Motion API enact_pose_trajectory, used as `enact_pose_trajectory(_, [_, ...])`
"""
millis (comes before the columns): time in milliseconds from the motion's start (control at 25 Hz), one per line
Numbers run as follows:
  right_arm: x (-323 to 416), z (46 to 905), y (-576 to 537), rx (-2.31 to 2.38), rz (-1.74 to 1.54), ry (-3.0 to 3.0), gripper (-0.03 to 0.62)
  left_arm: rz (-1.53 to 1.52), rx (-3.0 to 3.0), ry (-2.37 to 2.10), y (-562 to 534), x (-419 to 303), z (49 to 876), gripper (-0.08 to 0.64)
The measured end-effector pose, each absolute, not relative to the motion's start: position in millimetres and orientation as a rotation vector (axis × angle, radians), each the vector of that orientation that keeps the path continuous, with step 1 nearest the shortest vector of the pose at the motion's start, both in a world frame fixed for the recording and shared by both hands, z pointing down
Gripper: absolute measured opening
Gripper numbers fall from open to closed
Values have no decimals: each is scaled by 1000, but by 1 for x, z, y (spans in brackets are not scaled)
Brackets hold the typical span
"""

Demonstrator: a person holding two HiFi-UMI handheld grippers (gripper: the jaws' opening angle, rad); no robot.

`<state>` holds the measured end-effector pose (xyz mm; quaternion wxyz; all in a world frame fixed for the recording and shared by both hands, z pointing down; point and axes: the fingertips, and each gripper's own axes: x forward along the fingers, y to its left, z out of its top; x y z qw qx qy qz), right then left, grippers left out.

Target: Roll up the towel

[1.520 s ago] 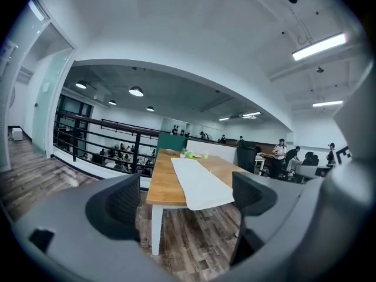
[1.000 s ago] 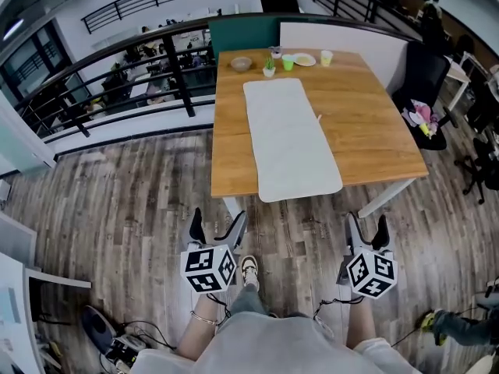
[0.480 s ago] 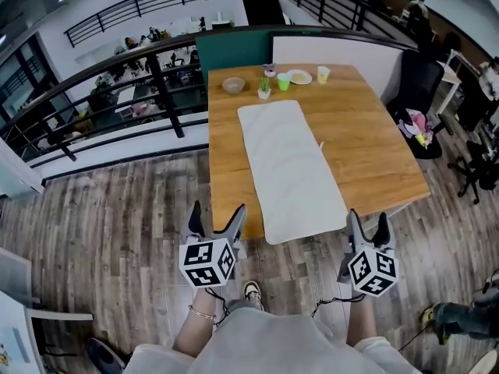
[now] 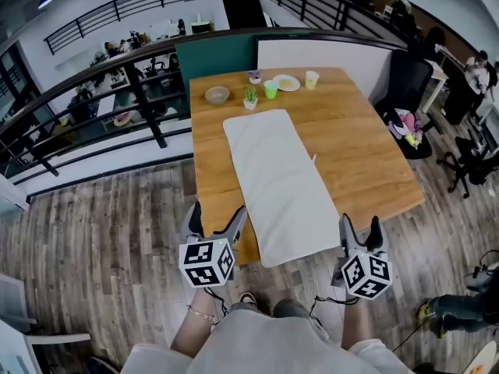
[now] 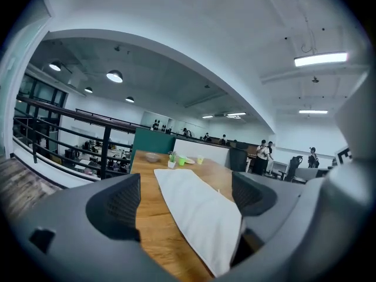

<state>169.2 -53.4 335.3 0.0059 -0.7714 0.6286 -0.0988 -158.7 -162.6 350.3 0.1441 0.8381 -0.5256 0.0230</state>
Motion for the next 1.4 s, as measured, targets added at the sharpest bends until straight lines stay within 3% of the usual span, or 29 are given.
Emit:
enact_pose_trajectory(200, [184,341,-66,-2401,-349,2030,380,108,2382,-1479,-162,-141,365,430])
enact_pose_trajectory(680, [199,372,-84,-2256,-395,2462,353,244,2335,-1512,-140,-115,392,423])
enact_pose_trajectory(1080, [207,436,-67,-1948,-370,3080,307,595,2400,-1337,-82,-86,447,396])
enact_pose_trajectory(1400, [200,487,-35,-1526,-238,3565,301,1041,2548,-1077,-24,-67,504,382])
